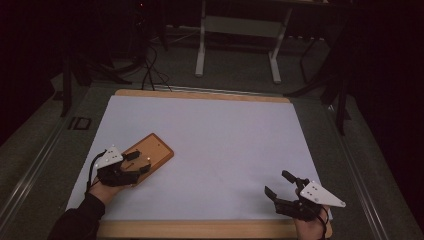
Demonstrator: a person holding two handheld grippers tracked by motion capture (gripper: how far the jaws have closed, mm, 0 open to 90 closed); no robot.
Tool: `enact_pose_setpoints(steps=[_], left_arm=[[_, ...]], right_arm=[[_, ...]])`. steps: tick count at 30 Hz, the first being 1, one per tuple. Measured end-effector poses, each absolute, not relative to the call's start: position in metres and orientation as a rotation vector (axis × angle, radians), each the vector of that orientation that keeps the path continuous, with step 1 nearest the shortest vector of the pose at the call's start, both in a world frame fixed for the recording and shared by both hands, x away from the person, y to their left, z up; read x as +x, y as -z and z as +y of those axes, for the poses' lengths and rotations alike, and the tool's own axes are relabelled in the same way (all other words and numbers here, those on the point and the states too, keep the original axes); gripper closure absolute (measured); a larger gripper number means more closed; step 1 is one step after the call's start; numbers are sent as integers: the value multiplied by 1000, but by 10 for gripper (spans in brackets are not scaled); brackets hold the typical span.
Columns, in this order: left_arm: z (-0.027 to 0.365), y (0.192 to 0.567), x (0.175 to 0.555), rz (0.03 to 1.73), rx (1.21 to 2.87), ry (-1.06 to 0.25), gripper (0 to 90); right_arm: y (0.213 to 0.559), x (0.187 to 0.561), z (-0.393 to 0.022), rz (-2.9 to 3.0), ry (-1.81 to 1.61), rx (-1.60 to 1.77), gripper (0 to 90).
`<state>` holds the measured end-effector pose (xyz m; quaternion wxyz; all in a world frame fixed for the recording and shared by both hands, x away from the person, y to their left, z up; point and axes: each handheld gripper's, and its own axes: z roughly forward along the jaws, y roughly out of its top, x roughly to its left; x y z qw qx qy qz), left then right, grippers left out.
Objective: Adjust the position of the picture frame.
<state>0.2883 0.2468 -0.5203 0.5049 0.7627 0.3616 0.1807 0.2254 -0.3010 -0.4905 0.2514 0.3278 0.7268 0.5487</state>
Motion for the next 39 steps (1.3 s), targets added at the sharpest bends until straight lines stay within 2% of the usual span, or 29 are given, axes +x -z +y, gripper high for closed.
enact_pose_setpoints(steps=[3,5,6,10,30,39], left_arm=[[245,521,291,878,1853,-433,384],[242,523,294,877,1875,-418,384],[241,524,294,877,1882,-418,460],[237,528,299,888,1915,-406,548],[232,538,311,885,1906,-408,803],[231,537,309,847,1922,-476,841]], right_arm=[[491,226,-301,1983,-1493,893,173],[491,226,-301,1983,-1493,895,173],[491,226,-301,1983,-1497,893,173],[491,226,-301,1988,-1498,894,173],[493,227,-302,1996,-1501,905,173],[493,228,-302,2003,-1506,909,173]])
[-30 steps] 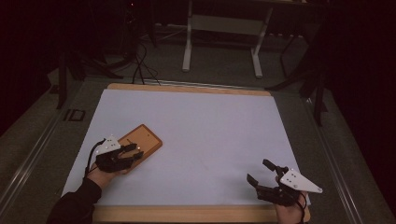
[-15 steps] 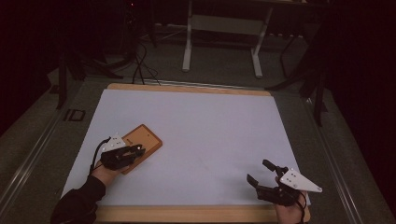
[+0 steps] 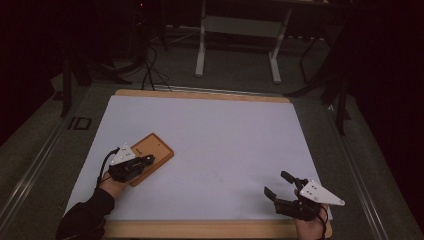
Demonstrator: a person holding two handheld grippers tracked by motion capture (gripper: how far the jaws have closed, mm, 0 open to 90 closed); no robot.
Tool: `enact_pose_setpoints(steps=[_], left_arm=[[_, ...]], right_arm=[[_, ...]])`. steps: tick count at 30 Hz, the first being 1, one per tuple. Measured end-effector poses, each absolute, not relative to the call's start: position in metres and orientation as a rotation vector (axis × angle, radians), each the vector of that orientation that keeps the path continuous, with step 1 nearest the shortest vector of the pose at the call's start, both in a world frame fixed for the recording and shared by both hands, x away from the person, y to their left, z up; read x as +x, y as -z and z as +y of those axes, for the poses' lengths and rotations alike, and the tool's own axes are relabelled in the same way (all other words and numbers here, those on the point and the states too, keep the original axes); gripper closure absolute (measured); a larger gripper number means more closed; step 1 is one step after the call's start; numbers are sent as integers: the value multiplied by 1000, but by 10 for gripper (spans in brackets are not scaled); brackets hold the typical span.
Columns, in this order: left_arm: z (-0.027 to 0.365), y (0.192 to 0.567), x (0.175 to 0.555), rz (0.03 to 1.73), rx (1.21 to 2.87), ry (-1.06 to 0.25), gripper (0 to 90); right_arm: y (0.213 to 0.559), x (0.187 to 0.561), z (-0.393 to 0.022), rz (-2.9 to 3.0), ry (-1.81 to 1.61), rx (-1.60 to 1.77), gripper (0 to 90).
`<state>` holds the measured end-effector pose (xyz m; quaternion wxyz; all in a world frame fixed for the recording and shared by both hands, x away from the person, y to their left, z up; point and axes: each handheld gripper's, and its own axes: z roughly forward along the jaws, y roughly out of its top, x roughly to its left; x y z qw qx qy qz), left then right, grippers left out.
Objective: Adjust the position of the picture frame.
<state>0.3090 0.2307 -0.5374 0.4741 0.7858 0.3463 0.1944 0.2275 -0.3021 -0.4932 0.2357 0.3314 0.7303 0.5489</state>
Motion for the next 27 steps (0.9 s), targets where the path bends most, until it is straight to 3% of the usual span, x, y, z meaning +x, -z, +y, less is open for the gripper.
enact_pose_setpoints(steps=[18,27], left_arm=[[230,525,312,876,1851,-445,843],[216,498,315,823,1847,-458,843]], right_arm=[[494,229,-302,2015,-1511,913,173],[494,229,-302,2020,-1518,920,173]])
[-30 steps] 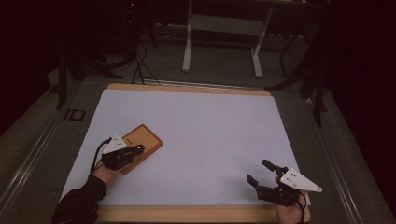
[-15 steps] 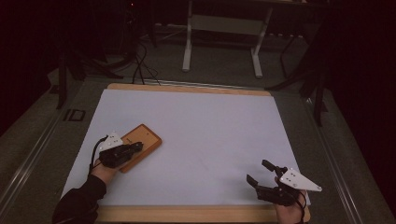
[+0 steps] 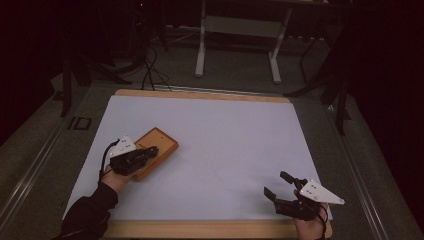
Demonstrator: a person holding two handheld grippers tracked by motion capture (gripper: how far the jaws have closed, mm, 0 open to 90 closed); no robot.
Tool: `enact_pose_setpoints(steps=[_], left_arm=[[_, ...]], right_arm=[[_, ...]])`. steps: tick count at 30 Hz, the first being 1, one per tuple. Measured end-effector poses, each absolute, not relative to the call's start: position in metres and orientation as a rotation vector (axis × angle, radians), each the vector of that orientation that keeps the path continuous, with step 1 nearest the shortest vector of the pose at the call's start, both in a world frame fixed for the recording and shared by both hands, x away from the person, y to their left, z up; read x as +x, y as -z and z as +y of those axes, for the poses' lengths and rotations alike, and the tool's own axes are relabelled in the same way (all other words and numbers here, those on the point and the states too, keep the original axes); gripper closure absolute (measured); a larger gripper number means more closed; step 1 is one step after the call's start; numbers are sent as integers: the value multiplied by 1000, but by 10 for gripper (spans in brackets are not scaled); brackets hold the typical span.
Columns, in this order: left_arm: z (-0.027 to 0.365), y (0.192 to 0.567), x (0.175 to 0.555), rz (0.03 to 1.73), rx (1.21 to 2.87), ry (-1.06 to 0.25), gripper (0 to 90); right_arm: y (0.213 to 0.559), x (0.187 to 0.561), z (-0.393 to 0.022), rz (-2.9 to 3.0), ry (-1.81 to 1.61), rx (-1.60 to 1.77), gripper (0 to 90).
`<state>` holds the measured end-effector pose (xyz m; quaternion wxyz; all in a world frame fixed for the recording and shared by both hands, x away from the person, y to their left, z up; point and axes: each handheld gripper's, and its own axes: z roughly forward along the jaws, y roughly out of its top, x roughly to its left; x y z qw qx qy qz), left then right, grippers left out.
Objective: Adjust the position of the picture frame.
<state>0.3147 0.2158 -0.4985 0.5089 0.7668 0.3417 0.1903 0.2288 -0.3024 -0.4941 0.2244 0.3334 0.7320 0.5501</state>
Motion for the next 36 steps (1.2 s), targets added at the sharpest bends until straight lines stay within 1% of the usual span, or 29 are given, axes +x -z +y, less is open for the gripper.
enact_pose_setpoints(steps=[5,13,26,36], left_arm=[[204,486,320,781,1860,-452,842],[178,478,331,722,1893,-428,842],[128,475,346,628,1924,-378,842],[95,482,359,590,1947,-336,842]], right_arm=[[493,228,-302,2016,-1513,914,173],[493,228,-303,2015,-1515,914,173],[492,227,-305,2012,-1529,913,173],[492,227,-305,2016,-1532,905,173]])
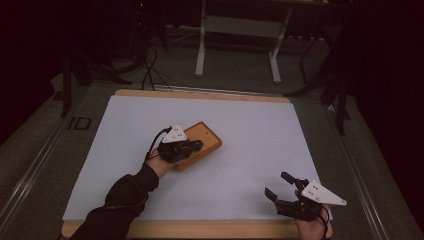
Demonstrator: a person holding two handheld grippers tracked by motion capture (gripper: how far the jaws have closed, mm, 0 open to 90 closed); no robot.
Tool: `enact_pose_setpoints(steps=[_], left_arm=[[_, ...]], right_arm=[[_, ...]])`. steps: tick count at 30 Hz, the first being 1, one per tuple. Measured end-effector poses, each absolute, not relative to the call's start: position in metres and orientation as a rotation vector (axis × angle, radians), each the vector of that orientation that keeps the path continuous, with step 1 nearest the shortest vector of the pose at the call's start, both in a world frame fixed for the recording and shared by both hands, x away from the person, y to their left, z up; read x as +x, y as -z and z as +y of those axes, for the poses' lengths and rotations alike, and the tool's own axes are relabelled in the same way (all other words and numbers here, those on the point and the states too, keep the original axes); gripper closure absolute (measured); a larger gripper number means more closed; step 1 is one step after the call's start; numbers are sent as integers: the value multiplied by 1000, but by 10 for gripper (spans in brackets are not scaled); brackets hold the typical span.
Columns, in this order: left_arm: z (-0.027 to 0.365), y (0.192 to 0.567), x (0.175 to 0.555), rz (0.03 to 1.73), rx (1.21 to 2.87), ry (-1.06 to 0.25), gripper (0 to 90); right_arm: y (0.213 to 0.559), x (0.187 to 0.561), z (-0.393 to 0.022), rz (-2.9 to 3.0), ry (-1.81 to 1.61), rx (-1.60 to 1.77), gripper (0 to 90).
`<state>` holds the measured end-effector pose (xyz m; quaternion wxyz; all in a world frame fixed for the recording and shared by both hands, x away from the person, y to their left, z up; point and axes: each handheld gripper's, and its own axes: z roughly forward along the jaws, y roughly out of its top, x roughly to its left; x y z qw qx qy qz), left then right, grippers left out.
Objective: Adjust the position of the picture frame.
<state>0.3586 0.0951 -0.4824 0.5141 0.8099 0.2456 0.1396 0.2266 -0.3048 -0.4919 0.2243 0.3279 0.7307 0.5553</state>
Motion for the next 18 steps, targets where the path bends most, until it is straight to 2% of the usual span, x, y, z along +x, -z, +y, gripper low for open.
enact_pose_setpoints(steps=[18], left_arm=[[42,503,363,541,1988,-279,842]], right_arm=[[492,227,-304,2026,-1541,897,173]])
